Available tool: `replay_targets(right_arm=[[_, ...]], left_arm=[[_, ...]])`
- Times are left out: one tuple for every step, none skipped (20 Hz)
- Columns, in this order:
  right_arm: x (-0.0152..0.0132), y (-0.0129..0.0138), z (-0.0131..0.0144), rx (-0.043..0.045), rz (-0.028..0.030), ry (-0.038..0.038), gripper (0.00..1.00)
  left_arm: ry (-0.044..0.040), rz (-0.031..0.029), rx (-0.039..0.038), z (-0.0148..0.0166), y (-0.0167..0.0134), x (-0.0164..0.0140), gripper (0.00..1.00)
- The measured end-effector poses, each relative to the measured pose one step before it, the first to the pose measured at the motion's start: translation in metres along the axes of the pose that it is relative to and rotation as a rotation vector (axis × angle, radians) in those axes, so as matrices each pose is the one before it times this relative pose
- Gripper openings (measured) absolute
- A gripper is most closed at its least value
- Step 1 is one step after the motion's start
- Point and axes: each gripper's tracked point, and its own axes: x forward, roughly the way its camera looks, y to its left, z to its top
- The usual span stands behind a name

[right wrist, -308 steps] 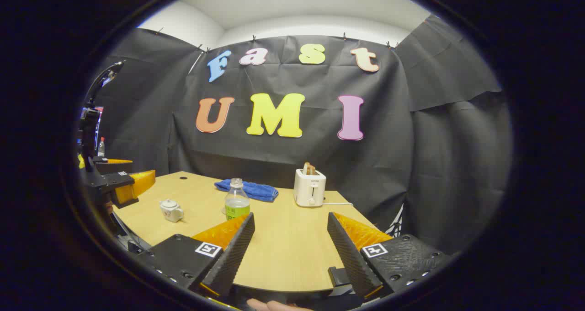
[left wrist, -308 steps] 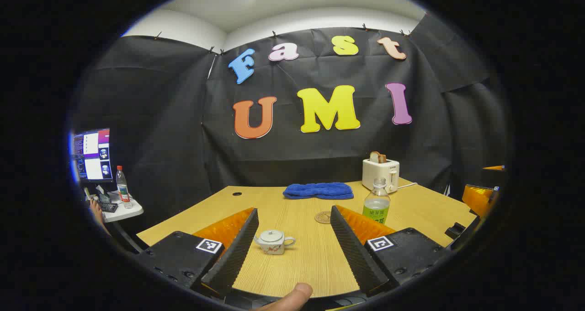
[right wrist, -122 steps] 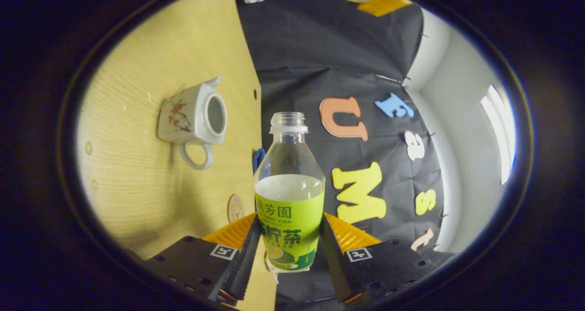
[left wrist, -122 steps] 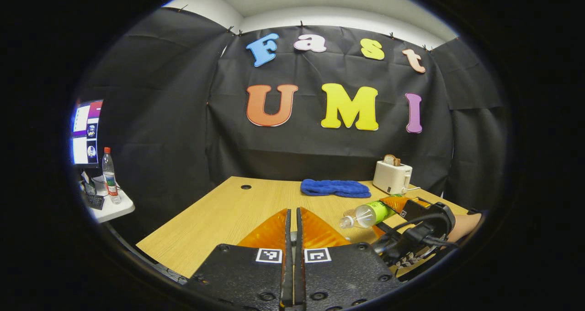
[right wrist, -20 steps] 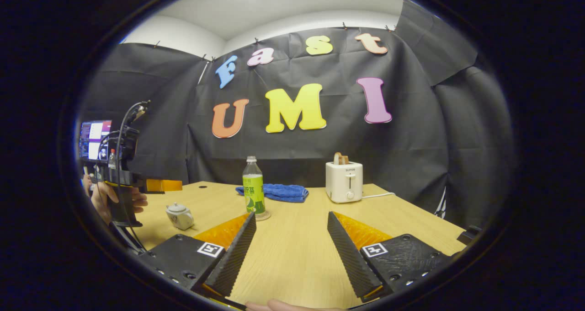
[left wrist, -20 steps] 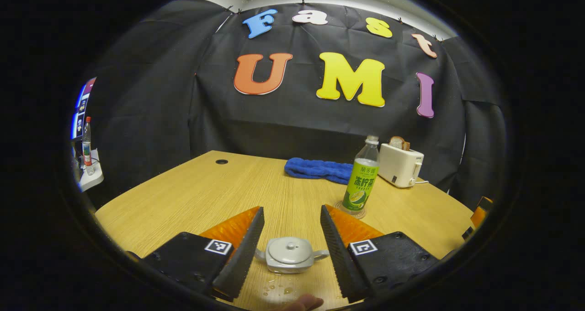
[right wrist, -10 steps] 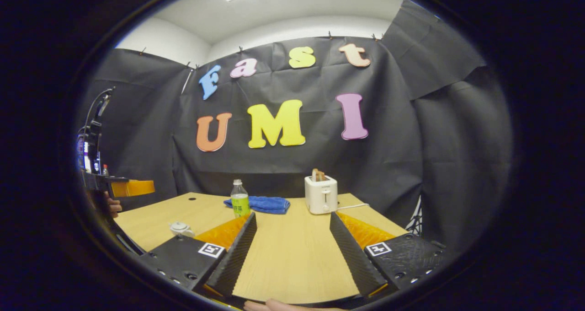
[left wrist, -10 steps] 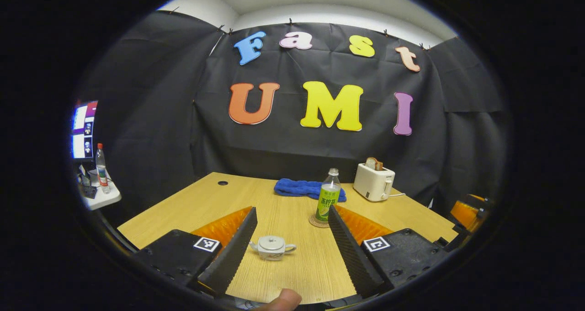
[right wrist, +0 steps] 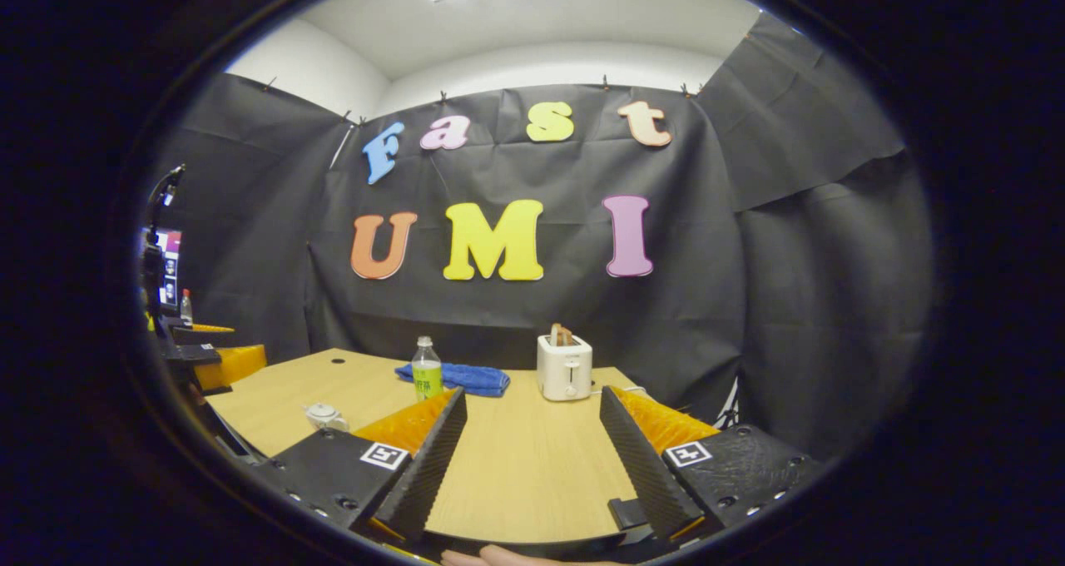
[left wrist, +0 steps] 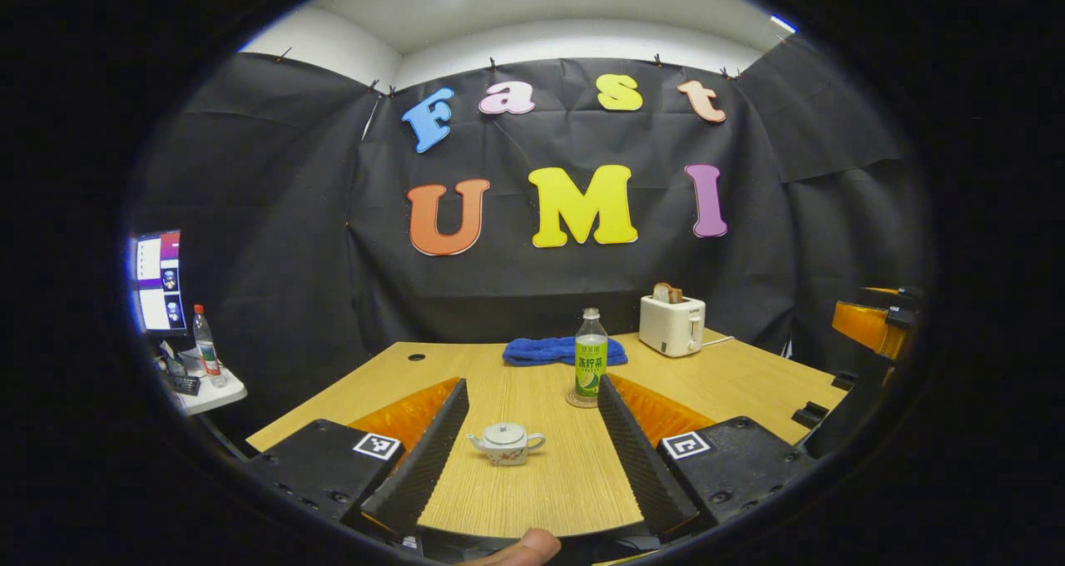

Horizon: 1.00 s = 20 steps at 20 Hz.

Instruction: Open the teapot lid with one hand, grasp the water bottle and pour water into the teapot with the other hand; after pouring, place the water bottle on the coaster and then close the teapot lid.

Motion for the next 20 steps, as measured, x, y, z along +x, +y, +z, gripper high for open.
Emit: replay_targets(right_arm=[[-0.00061,-0.00001,-0.00266,-0.00317,-0.00098,0.01176,0.96],[-0.0011,0.00102,-0.00263,-0.00967,0.00626,0.00617,0.99],[0.00019,0.00025,-0.00208,-0.00043,0.00245,0.00448,0.97],[0.00012,0.00253,-0.00092,0.00968,0.01293,-0.00298,0.96],[-0.00031,0.00303,-0.0007,-0.00108,0.01637,0.0025,0.96],[0.00058,-0.00066,-0.0009,-0.003,0.00049,-0.00057,0.95],[0.00086,-0.00385,0.00075,-0.00124,-0.00643,-0.00762,0.94],[0.00105,0.00077,0.00096,-0.00393,0.00479,-0.00592,0.96],[0.00008,0.0059,-0.00295,-0.0067,0.01258,0.00384,0.94],[0.00062,0.00271,-0.00269,-0.00517,0.01204,0.00315,0.96],[0.00049,0.00083,-0.00035,-0.00283,0.00533,0.00007,0.96],[0.0002,-0.00062,-0.00069,-0.00316,-0.00015,-0.00125,0.94],[0.00145,-0.00096,-0.00026,-0.00485,-0.00432,0.00167,0.95],[0.00064,-0.0004,-0.00188,-0.00471,-0.00395,0.00208,0.95],[0.00161,0.00031,-0.00158,-0.00322,-0.00286,0.00108,0.95],[-0.00037,0.00187,-0.00145,-0.00401,0.00116,0.00162,0.94],[0.00089,0.00052,-0.0013,-0.00271,-0.00122,0.0043,0.95],[0.00128,0.00094,-0.00142,-0.00151,0.00141,0.00381,0.94],[0.00152,0.00267,-0.00226,-0.00277,0.00494,0.00402,0.94],[0.00057,0.00224,-0.00266,-0.00748,0.00441,0.00425,0.95]], left_arm=[[-0.00428,0.00129,0.00556,0.00083,-0.0007,-0.00131,0.98],[-0.01004,-0.00147,0.00297,0.00331,-0.00141,-0.00071,0.98],[-0.009,-0.00334,0.00568,0.00132,-0.0024,-0.001,0.98],[-0.00563,-0.00286,0.00891,0.00113,-0.00278,-0.00029,0.98],[-0.00678,0.00085,0.00684,0.00106,-0.00109,-0.00116,0.98],[-0.00501,-0.0025,0.00244,0.00182,-0.00195,-0.0006,0.98],[-0.00228,-0.00297,0.00195,-0.00106,-0.00165,-0.00079,0.98],[-0.0009,0.00104,0.00212,-0.00057,-0.00051,-0.00131,0.98],[-0.00327,-0.00049,0.00133,0.00072,-0.00143,-0.00087,0.98],[0.00005,-0.00406,0.00123,-0.00017,-0.00142,0.00004,0.98],[0.00104,0.00048,0.00181,-0.00141,-0.0002,-0.00005,0.98],[-0.00131,0.00052,0.00366,-0.0006,-0.0001,-0.0003,0.98],[0.00057,0.00169,0.00249,-0.00003,0.00037,0.00041,0.98],[0.00272,0.0003,0.00097,-0.00219,0.00059,-0.00004,0.98],[-0.00014,-0.00233,-0.00039,-0.00123,-0.00032,-0.00055,0.98],[0.00537,-0.00323,0.00007,-0.00119,-0.00037,0.00034,0.98],[0.00089,-0.00216,-0.00131,-0.00086,-0.00091,0.0004,0.98],[-0.00332,-0.00265,-0.00142,0.00137,-0.00005,-0.00054,0.98],[-0.00296,-0.00154,-0.00036,0.00077,0.00101,-0.00071,0.98],[-0.0047,0.00029,-0.00077,0.00164,0.00078,0.00031,0.98]])
